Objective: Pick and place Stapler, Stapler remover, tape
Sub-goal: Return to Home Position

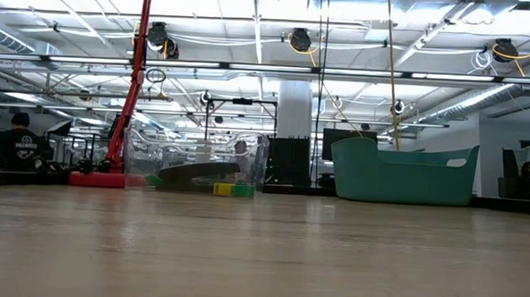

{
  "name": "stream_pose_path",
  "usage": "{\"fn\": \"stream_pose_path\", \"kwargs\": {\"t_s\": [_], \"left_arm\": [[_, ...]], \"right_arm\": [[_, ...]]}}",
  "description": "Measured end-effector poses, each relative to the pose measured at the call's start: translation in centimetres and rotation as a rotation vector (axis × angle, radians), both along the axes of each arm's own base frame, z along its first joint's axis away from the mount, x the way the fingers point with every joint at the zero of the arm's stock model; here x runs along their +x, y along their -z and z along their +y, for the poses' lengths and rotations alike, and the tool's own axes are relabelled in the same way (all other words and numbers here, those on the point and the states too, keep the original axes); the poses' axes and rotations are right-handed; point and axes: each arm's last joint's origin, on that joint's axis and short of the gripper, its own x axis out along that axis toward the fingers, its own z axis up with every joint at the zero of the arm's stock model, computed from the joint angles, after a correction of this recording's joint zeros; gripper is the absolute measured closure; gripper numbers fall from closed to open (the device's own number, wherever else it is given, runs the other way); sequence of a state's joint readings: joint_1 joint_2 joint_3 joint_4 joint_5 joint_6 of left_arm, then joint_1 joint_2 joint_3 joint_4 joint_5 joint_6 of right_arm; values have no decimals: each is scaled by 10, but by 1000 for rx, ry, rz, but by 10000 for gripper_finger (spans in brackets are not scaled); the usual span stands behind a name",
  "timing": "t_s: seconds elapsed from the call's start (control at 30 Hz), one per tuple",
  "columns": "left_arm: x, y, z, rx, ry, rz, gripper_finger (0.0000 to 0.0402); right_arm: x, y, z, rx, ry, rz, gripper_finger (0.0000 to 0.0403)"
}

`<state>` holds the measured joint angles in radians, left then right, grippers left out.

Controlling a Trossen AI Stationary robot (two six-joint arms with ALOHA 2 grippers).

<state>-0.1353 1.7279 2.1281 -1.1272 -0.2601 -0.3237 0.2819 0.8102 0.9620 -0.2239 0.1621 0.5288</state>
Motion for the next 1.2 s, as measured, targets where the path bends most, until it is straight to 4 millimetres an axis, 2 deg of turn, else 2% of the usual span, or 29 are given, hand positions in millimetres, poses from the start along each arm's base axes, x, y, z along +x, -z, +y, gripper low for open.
{"fn": "stream_pose_path", "kwargs": {"t_s": [0.2,0.4,0.7,1.0,1.2], "left_arm": [[0,0,-6,-14,3,-9,268],[2,-3,-5,-34,-36,-52,268],[7,-11,-3,-100,-120,-168,268],[11,-17,5,-145,-219,-258,268],[12,-17,9,-162,-287,-282,268]], "right_arm": [[-13,22,-2,34,-33,-112,403],[-40,52,-10,92,-36,-133,403],[-83,84,-22,80,-57,-139,403],[-120,92,-32,26,-86,-202,403],[-120,95,-31,-28,-145,-182,403]]}}
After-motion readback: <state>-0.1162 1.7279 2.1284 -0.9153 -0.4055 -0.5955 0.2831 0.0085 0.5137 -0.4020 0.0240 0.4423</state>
